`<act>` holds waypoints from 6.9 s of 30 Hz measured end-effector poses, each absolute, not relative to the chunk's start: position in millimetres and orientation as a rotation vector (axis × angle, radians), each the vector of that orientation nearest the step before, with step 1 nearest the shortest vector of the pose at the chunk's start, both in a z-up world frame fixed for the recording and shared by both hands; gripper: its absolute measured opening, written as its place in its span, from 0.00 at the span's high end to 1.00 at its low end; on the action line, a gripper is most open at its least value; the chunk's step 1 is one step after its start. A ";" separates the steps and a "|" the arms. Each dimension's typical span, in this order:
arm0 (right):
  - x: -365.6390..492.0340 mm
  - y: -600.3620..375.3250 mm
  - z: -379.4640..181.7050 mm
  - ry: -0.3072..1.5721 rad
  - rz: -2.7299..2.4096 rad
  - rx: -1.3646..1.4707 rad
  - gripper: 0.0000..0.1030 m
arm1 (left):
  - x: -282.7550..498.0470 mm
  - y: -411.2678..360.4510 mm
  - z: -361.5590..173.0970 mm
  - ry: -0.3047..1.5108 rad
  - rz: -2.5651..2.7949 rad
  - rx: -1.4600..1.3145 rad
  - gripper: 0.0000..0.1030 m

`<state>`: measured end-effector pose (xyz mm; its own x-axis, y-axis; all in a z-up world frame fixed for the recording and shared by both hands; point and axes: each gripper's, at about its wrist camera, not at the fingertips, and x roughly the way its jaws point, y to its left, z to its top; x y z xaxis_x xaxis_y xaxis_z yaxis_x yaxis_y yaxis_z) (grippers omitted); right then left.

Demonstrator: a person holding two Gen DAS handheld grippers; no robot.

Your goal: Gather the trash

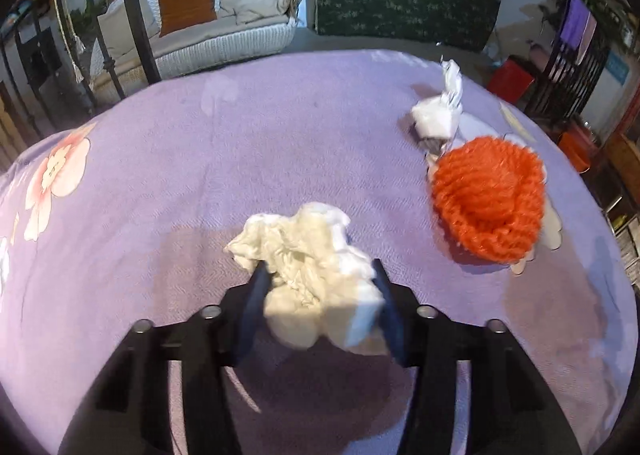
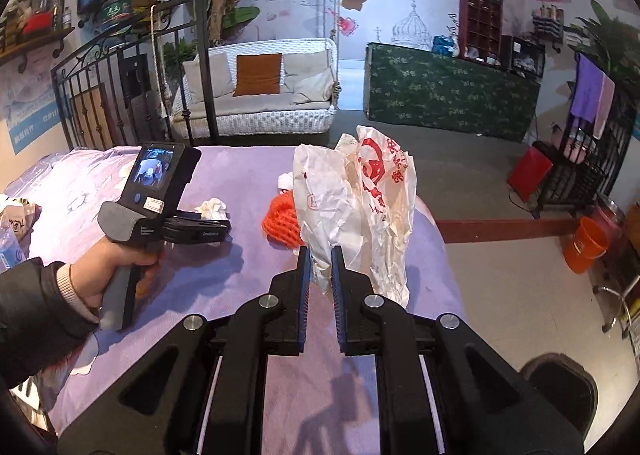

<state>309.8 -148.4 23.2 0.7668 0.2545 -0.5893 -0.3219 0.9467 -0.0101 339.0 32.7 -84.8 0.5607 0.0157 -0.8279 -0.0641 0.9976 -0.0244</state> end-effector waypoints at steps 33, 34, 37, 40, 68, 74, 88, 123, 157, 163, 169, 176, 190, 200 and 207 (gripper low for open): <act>145.7 -297.5 -14.5 0.651 -0.070 0.188 0.89 | 138.7 -122.3 -5.9 0.753 -0.505 -0.067 0.64; 140.4 -308.7 -19.3 0.661 -0.099 0.209 0.89 | 135.4 -131.6 -7.8 0.756 -0.525 -0.058 0.64; 132.9 -334.4 -32.2 0.683 -0.156 0.257 0.89 | 129.9 -157.7 -13.1 0.768 -0.582 -0.029 0.64; 129.8 -357.7 -49.3 0.720 -0.206 0.311 0.89 | 126.9 -173.3 -16.7 0.773 -0.620 -0.006 0.64; 79.2 -430.7 -71.0 0.653 -0.491 0.511 0.21 | 107.2 -280.6 -49.6 0.854 -0.831 0.187 0.64; 61.7 -441.9 -61.8 0.610 -0.540 0.514 0.19 | 107.2 -312.5 -55.1 0.870 -0.877 0.239 0.64; 41.5 -458.1 -61.7 0.599 -0.595 0.520 0.18 | 104.8 -359.4 -73.1 0.894 -0.919 0.321 0.56; 130.4 -385.6 -65.0 0.711 -0.356 0.402 0.17 | 147.7 -216.6 -53.2 0.829 -0.624 0.173 0.09; 452.1 -75.0 -65.6 0.930 0.324 -0.092 0.17 | 302.5 46.8 -37.1 0.893 -0.033 -0.011 0.09; 501.9 -47.5 -88.5 0.989 0.312 -0.134 0.39 | 321.0 55.7 -53.4 0.939 0.014 0.012 0.10; 491.2 -54.8 -73.8 0.936 0.326 -0.146 0.76 | 336.8 54.4 -56.1 0.939 -0.027 -0.015 0.11; 464.9 -89.9 -45.1 0.872 0.329 -0.058 0.78 | 357.3 32.4 -52.8 0.908 -0.129 -0.002 0.17; 426.5 -139.8 -40.3 0.877 0.236 0.055 0.78 | 421.1 -37.6 -68.1 0.919 -0.242 0.134 0.36; 395.6 -162.9 -36.3 0.854 0.194 0.116 0.78 | 408.0 -40.6 -66.5 0.904 -0.192 0.087 0.72; 364.0 -172.7 -35.0 0.837 0.182 0.148 0.78 | 341.8 -40.5 -40.6 0.821 -0.214 0.097 0.72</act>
<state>364.0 -172.7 -35.0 0.6554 0.2184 -0.7230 -0.1021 0.9741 0.2018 341.8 -40.5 -40.6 0.6614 -0.1515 -0.7346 0.2263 0.9741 0.0028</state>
